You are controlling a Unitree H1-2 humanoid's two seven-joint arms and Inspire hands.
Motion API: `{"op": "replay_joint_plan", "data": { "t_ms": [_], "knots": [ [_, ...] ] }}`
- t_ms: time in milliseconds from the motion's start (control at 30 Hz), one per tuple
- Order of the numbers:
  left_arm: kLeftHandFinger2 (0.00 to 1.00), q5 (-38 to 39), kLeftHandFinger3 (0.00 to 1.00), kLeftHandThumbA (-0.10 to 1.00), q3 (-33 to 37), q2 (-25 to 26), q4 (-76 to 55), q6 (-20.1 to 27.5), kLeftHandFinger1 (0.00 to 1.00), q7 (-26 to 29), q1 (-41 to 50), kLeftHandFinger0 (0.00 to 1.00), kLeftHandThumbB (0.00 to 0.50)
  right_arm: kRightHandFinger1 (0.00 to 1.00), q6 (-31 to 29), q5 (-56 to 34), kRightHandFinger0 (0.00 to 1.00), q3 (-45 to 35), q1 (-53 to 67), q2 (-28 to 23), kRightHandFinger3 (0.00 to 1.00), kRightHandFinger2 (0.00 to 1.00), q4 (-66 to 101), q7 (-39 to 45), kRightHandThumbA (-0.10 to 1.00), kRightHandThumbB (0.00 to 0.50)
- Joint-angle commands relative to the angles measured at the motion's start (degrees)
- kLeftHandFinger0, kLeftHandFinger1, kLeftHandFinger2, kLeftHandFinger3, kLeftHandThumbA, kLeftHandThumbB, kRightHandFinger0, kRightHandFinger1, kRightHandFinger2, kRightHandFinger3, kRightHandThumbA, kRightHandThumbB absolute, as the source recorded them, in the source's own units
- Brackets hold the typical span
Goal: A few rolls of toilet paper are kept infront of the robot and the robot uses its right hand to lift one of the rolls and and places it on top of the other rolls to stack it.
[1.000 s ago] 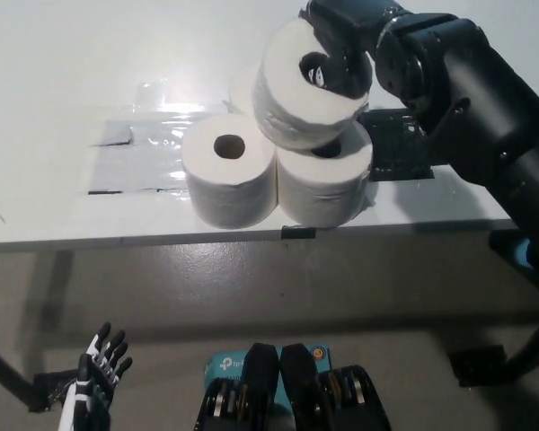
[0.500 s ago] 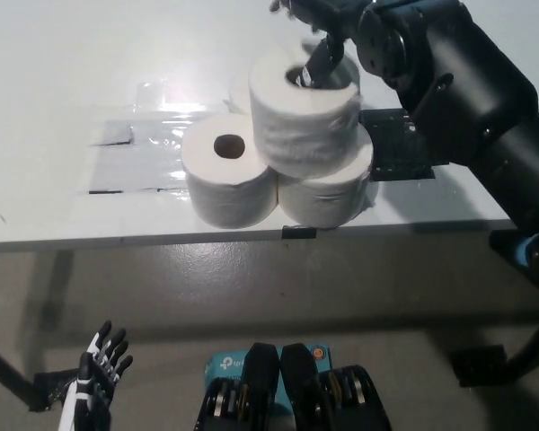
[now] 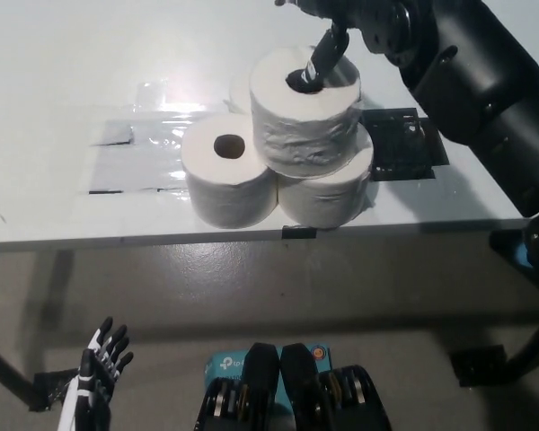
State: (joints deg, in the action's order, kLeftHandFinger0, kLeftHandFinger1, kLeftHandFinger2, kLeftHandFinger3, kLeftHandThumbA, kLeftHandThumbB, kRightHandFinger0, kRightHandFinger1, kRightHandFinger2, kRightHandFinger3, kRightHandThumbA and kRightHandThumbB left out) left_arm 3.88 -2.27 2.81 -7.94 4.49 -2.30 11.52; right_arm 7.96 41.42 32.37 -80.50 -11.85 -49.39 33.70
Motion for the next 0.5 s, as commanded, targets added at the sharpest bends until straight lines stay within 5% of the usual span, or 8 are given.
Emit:
{"op": "replay_joint_plan", "data": {
  "t_ms": [0, 167, 267, 467],
  "knots": [
    [1.0, -0.4, 1.0, 1.0, 0.56, 0.8, -1.93, 0.11, 1.0, -0.83, -0.36, 1.0, 0.218, 1.0, -2.45, -0.52, 1.0, -1.18, -6.45, -0.29, 1.0, 1.0, -0.8, -3.42, 0.84, 0.462],
    [1.0, -0.68, 1.0, 1.0, 0.69, 0.96, -1.76, 0.33, 1.0, -0.74, -0.45, 1.0, 0.179, 1.0, -4.96, -2.76, 1.0, -4.13, -6.93, -0.72, 1.0, 1.0, -1.06, -6.87, 0.79, 0.402],
    [1.0, -0.37, 1.0, 1.0, 0.72, 0.99, -1.45, 0.59, 1.0, -0.83, -0.46, 1.0, 0.186, 1.0, -6.48, -3.25, 1.0, -5.8, -7.58, -1.05, 1.0, 1.0, -2.07, -8.9, 0.84, 0.428],
    [1.0, -0.35, 1.0, 1.0, 0.82, 0.91, -1.43, 0.49, 1.0, -0.71, -0.32, 1.0, 0.11, 1.0, -5.51, -10.26, 1.0, -14.95, -8.83, -4.03, 1.0, 1.0, 6.33, -6.8, 0.88, 0.375]
  ]
}}
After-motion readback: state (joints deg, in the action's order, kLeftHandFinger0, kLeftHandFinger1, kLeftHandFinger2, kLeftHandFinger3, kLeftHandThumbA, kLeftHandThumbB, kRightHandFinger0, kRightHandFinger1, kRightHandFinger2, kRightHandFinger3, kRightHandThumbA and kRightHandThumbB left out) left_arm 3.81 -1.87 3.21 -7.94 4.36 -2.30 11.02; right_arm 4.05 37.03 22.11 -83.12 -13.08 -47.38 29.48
